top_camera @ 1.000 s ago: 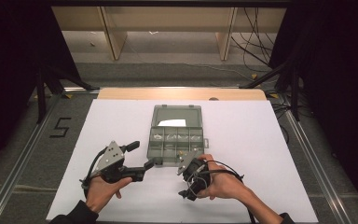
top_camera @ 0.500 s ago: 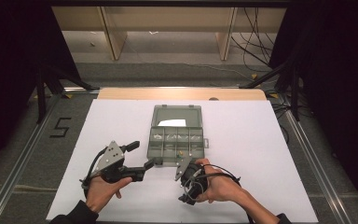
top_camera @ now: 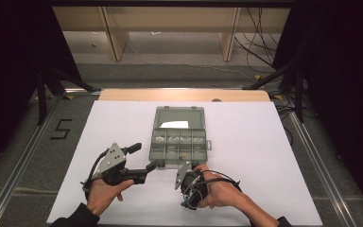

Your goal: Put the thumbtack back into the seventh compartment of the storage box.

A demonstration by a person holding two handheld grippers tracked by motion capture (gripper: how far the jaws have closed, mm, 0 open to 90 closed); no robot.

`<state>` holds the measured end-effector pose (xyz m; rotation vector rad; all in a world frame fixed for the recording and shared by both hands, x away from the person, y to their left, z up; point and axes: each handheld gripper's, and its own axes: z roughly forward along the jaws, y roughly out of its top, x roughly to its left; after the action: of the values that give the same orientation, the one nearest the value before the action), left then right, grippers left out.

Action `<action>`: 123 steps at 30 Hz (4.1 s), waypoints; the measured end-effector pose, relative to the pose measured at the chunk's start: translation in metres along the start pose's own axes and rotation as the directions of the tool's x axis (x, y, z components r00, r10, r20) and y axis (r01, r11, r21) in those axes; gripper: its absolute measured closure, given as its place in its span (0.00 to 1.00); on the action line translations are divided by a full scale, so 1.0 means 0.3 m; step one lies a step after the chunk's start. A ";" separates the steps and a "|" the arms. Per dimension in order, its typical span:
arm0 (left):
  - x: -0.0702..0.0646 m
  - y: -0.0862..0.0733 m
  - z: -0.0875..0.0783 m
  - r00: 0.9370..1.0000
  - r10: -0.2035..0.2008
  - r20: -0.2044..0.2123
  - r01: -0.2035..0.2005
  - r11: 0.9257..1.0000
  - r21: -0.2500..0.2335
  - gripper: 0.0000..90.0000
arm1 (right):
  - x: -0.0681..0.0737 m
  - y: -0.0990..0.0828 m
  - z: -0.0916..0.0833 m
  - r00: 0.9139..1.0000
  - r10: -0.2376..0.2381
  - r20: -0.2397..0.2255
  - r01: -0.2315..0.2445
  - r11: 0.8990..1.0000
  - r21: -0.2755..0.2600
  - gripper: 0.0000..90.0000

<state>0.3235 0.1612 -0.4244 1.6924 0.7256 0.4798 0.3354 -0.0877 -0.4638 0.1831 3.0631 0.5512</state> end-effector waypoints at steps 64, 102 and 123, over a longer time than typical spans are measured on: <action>0.001 -0.005 0.004 1.000 -0.013 -0.009 0.013 1.000 0.009 0.20 | -0.186 0.009 -0.223 0.988 0.113 0.109 -0.097 0.985 -0.144 0.77; 0.003 -0.005 0.004 1.000 -0.022 -0.012 0.022 1.000 0.003 0.20 | -0.348 0.059 -0.142 0.965 0.205 0.161 -0.173 0.967 -0.189 0.76; 0.005 -0.004 0.004 1.000 -0.003 -0.006 0.003 1.000 0.006 0.20 | -0.367 0.039 -0.156 0.949 0.263 0.176 -0.213 0.942 -0.258 0.53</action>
<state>0.3252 0.1615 -0.4260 1.6964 0.7341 0.4813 0.4438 -0.1062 -0.4155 0.5734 2.7597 0.8427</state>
